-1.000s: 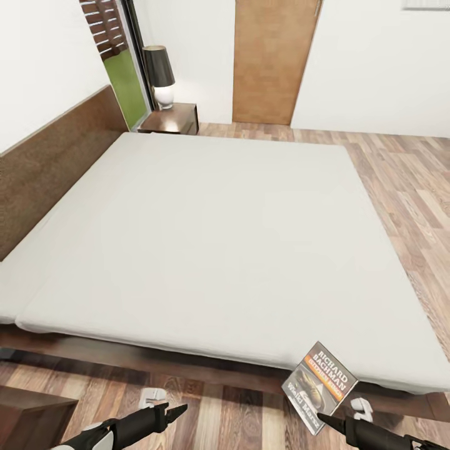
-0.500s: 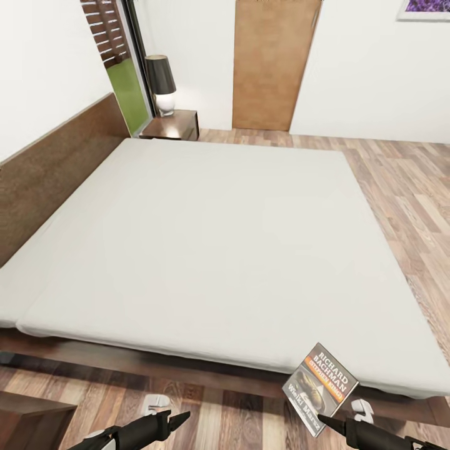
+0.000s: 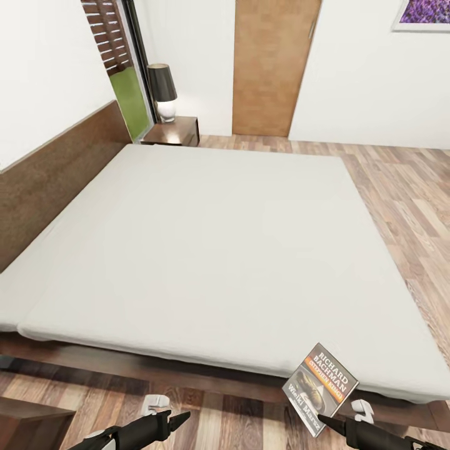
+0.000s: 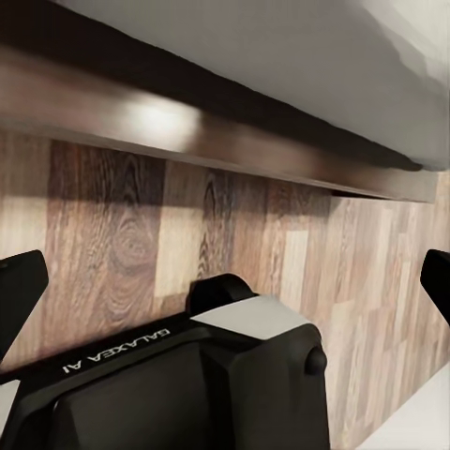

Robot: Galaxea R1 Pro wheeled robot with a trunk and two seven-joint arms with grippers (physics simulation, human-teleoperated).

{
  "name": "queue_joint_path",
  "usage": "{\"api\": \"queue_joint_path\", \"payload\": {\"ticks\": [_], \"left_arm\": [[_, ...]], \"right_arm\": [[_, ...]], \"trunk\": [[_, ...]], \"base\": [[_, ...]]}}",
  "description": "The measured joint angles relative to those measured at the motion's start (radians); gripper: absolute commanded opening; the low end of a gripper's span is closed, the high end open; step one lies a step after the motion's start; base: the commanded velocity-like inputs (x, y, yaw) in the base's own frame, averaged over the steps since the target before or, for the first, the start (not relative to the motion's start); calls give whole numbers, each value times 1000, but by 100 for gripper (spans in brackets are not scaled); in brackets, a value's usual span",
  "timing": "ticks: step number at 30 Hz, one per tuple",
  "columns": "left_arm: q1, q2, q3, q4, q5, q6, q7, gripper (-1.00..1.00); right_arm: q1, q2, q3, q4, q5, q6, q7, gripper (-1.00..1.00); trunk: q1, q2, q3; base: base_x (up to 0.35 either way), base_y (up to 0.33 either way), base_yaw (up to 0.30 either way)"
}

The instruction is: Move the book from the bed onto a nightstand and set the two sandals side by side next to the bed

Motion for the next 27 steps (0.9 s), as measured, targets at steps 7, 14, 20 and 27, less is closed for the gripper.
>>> {"api": "queue_joint_path", "payload": {"ticks": [7,14,20,27], "left_arm": [[1,0,0,0,0,0,0,100],[0,0,0,0,0,0,0,100],[0,0,0,0,0,0,1,100],[1,0,0,0,0,0,-1,100]], "right_arm": [[0,0,0,0,0,0,0,-100],[0,0,0,0,0,0,0,-100],[0,0,0,0,0,0,0,-100],[0,0,1,0,0,0,0,-100]], "trunk": [[0,0,11],[0,0,23],[0,0,32],[0,0,44]], "base": [[0,0,0],[0,0,0],[0,0,0],[0,0,0]]}}
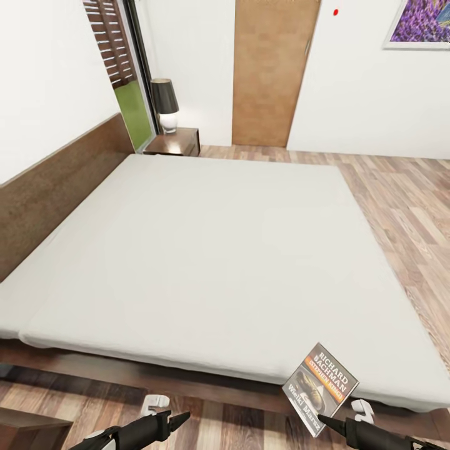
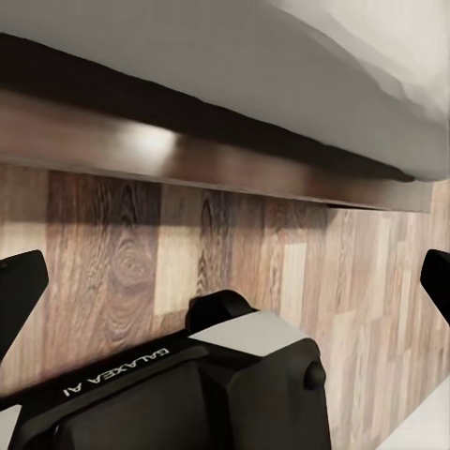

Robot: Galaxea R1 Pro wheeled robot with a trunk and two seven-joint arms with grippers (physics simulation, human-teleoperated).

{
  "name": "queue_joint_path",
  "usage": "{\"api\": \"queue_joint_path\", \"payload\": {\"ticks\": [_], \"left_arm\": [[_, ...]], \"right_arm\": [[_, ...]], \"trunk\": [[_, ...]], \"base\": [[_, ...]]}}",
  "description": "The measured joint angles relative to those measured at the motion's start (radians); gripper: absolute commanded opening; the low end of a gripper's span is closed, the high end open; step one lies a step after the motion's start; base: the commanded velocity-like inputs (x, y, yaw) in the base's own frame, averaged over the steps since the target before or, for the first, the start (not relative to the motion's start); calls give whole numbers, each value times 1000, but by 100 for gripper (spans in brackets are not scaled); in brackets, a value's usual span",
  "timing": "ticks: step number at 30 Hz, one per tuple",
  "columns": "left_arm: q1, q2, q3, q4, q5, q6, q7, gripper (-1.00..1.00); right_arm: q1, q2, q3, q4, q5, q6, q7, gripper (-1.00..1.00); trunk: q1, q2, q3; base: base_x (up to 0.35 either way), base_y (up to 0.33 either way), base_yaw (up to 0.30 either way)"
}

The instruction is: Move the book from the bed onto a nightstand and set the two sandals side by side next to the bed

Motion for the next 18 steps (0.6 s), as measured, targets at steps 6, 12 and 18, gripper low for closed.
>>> {"api": "queue_joint_path", "payload": {"ticks": [6,12,18], "left_arm": [[0,0,0,0,0,0,0,100],[0,0,0,-1,0,0,0,100],[0,0,0,-2,1,0,1,100]], "right_arm": [[0,0,0,0,0,0,0,-100],[0,4,0,0,0,-1,-1,-100],[0,6,-2,1,-3,-10,-2,-100]], "trunk": [[0,0,7],[0,0,8],[0,0,13]], "base": [[0,0,0],[0,0,0],[0,0,0]]}}
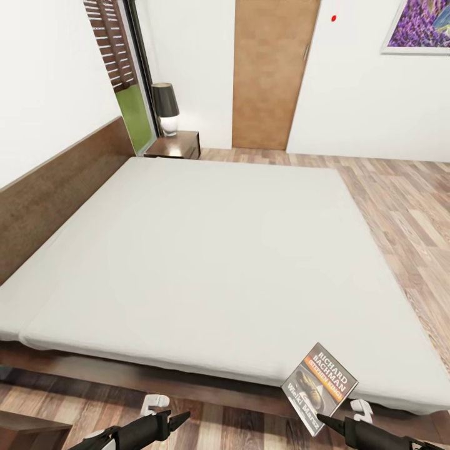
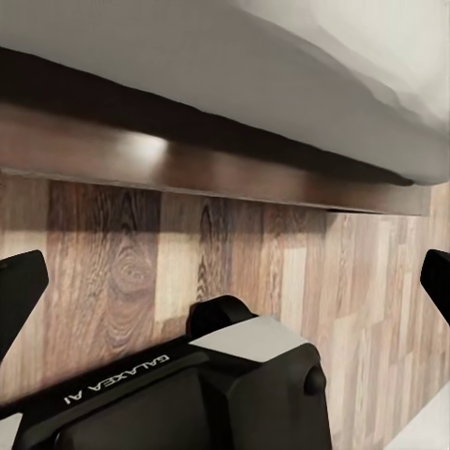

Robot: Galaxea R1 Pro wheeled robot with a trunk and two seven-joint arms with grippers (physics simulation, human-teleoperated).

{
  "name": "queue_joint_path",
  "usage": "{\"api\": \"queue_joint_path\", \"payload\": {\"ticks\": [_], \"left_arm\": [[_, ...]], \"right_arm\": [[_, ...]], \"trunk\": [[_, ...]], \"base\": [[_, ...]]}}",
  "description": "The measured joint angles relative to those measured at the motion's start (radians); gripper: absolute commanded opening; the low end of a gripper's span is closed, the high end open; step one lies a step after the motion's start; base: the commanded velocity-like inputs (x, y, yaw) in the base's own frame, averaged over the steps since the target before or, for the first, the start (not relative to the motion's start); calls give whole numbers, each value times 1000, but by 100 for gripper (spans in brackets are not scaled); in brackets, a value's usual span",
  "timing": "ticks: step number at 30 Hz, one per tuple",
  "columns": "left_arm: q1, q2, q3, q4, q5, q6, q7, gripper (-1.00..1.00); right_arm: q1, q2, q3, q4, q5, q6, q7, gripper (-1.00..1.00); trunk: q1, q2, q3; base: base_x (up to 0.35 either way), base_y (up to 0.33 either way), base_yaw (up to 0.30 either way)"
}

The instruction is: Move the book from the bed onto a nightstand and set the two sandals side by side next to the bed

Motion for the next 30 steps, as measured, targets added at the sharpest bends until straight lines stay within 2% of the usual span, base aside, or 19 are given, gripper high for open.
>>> {"api": "queue_joint_path", "payload": {"ticks": [9,12,19,27,30], "left_arm": [[0,0,0,0,-1,0,0,100],[0,0,0,-1,-5,1,0,100],[1,1,-2,0,-5,5,-1,100],[41,20,-3,0,-10,3,8,100],[45,25,-7,-1,-35,1,38,100]], "right_arm": [[0,-6,-4,137,-8,0,5,-100],[0,-7,-4,143,-5,-15,8,-100],[0,-7,-3,141,1,-104,9,-100],[0,-7,-3,140,2,-117,9,-100],[0,-7,-4,141,2,-118,9,-100]], "trunk": [[0,0,14],[0,0,19],[0,0,31],[0,0,44],[0,0,48]], "base": [[0,0,-24],[0,0,-23],[0,0,-4],[0,0,0],[0,0,0]]}}
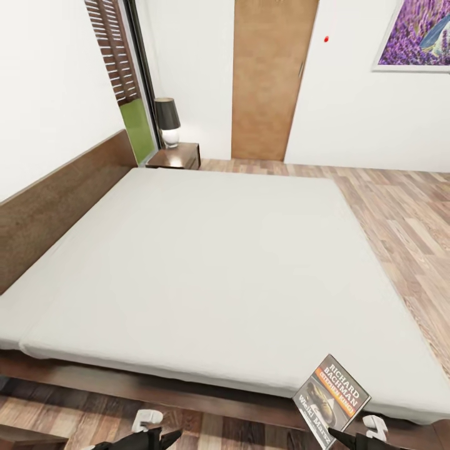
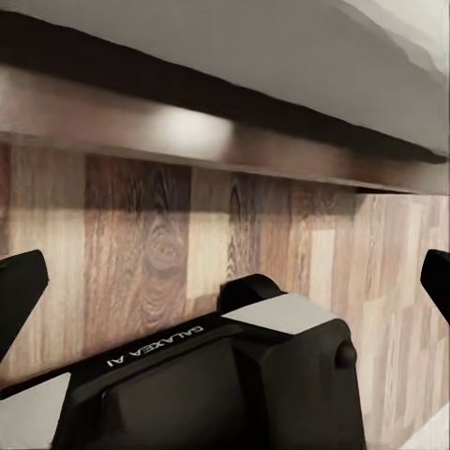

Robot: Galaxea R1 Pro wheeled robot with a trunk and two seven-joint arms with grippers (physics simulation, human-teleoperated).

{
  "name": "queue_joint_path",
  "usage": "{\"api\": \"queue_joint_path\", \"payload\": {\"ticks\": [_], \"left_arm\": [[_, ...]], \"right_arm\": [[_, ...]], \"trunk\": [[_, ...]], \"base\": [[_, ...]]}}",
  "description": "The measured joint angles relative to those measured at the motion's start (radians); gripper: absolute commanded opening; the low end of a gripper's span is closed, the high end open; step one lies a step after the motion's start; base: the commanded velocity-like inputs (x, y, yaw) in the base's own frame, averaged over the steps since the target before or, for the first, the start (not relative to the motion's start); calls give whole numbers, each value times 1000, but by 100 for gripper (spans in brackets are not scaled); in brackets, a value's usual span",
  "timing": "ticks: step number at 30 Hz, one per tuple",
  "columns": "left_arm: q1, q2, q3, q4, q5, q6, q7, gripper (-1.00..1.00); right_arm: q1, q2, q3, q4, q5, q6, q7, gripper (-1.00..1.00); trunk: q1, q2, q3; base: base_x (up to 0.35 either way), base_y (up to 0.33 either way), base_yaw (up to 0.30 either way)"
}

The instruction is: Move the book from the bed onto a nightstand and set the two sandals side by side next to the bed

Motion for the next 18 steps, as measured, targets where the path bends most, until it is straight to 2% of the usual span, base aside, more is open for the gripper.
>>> {"api": "queue_joint_path", "payload": {"ticks": [2,5,7,11,18], "left_arm": [[1,1,-8,0,-28,0,24,100],[1,1,-22,0,-107,-1,59,100],[1,0,-25,0,-125,0,65,100],[1,-2,-28,0,-141,2,70,100],[1,-3,-28,0,-144,3,70,100]], "right_arm": [[0,0,-1,0,0,0,0,-100],[0,0,-1,1,0,1,0,-100],[0,0,-1,2,0,1,0,-100],[0,0,-1,4,0,1,0,-100],[0,-1,-1,6,0,1,0,-100]], "trunk": [[0,0,3],[0,0,8],[0,0,11],[0,0,18],[0,0,29]], "base": [[0,0,0],[0,0,0],[0,0,0],[0,0,0],[0,0,0]]}}
